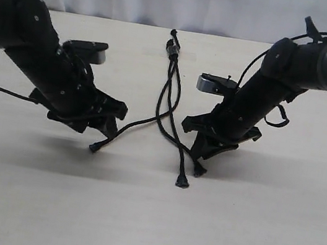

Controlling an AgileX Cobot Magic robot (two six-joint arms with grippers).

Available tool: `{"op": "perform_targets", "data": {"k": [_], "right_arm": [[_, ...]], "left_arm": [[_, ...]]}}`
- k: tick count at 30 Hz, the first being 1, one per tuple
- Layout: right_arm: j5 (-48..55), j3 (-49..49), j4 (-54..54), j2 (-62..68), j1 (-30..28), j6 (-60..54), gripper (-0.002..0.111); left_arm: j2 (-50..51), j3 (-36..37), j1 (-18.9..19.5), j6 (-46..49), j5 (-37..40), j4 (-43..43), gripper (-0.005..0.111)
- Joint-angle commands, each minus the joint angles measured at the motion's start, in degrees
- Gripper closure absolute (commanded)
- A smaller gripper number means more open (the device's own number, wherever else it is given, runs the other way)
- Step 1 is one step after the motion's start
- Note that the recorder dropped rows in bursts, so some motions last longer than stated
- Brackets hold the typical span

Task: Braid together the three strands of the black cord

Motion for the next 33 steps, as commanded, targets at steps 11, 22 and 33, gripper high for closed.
{"op": "perform_targets", "data": {"k": [11, 22, 33], "right_arm": [[-5.8, 1.8, 0.5, -0.2, 1.9, 0.2, 0.084], [-1.9, 5.2, -2.5, 0.0, 1.9, 2.1, 0.104], [-5.1, 9.4, 8.5, 0.0, 1.9, -6.0, 0.104]], "left_arm": [[10.7, 0.0, -3.0, 1.4, -9.7, -0.5, 0.049], [10.8, 0.0, -9.3, 1.4, -4.6, -1.9, 0.107], [10.8, 0.0, -13.6, 1.4, -6.8, -10.5, 0.107]]}}
